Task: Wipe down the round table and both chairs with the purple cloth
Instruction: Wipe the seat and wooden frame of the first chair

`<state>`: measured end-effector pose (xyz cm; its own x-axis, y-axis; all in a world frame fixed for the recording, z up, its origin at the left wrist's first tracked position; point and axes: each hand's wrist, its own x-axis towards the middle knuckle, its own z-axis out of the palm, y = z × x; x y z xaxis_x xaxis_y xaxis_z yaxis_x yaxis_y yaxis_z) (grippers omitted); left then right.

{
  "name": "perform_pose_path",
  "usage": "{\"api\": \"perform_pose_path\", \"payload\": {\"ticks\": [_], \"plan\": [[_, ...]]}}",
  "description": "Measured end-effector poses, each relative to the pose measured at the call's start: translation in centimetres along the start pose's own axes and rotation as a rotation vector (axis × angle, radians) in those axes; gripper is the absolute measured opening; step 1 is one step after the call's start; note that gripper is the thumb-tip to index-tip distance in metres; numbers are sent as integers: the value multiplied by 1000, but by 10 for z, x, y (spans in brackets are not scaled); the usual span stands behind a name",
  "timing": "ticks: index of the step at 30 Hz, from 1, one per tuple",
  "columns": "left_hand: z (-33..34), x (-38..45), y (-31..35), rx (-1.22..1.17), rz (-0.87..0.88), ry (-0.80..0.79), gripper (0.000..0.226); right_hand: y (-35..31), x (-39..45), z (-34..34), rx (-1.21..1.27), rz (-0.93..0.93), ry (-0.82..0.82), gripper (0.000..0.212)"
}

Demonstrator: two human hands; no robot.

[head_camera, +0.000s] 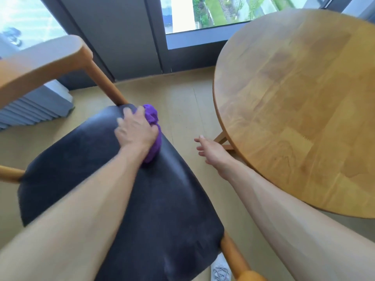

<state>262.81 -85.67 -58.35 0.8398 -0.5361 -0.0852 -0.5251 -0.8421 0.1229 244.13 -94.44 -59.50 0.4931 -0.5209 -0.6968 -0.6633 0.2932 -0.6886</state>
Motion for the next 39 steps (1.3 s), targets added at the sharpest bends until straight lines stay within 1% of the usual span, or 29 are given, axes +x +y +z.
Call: {"api": "perform_pose_path", "payload": {"ticks": [1,2,3,5,6,7,9,11,13,14,15,16,17,19,21,22,23,24,25,27,28,29,30,32,34,35,36,37,39], "plan": [[3,-19,9,2,36,7,40,-1,4,3,-3,-8,27,54],[8,-42,19,7,144,2,40,-3,8,7,5,-17,59,54],[14,-70,29,0,308,-30,41,-4,12,11,32,-19,94,54],[20,-111,36,-33,671,-193,40,-6,19,17,123,4,154,52],[19,-106,29,-54,776,-240,39,-9,22,19,144,24,165,51],[14,-84,15,-83,787,-244,41,-13,25,21,140,42,162,51],[0,-28,-21,-93,649,-182,50,-21,29,23,108,52,140,52],[-9,18,-70,-84,387,-86,50,-27,28,26,33,1,110,51],[-14,35,-114,-163,11,55,42,-33,20,33,-172,-191,129,45],[-15,28,-123,-228,-147,87,41,-35,16,37,-269,-304,143,42],[-14,14,-122,-262,-252,91,42,-37,11,44,-339,-393,147,41],[-13,-6,-114,-275,-290,74,42,-39,5,52,-383,-454,147,39],[-10,-30,-100,-271,-249,51,42,-40,0,61,-395,-503,148,39],[-6,-81,-69,-330,-64,-40,49,-41,-12,80,-375,-578,140,38],[-8,-107,-61,-552,97,-205,64,-41,-24,102,-354,-603,125,40],[-14,-104,-70,-716,105,-276,65,-40,-28,112,-355,-569,117,45],[-20,-96,-88,-837,81,-295,62,-39,-31,121,-388,-521,125,53],[-23,-86,-110,-879,30,-254,58,-39,-33,131,-475,-476,152,64],[-26,-75,-132,-846,-38,-180,55,-40,-34,141,-600,-438,194,75],[-31,-54,-173,-611,-142,-64,50,-43,-33,166,-839,-369,287,86],[-32,-48,-187,-514,-174,-46,46,-44,-34,183,-917,-369,317,84],[-33,-43,-195,-476,-191,-42,44,-45,-36,202,-955,-411,320,77],[-33,-40,-199,-481,-196,-45,43,-45,-38,221,-957,-473,279,68],[-32,-35,-201,-520,-205,-26,42,-43,-47,254,-946,-651,97,53],[-31,-32,-207,-551,-249,29,41,-42,-46,263,-1043,-830,-73,50],[-30,-32,-212,-544,-263,49,40,-47,-38,254,-1087,-885,-84,51],[-28,-32,-217,-509,-262,52,40,-54,-25,238,-1112,-901,-36,52],[-25,-35,-222,-442,-233,32,40,-63,-9,216,-1106,-862,55,52],[-15,-44,-230,-289,-143,-39,46,-82,26,164,-1040,-690,251,49]]}}
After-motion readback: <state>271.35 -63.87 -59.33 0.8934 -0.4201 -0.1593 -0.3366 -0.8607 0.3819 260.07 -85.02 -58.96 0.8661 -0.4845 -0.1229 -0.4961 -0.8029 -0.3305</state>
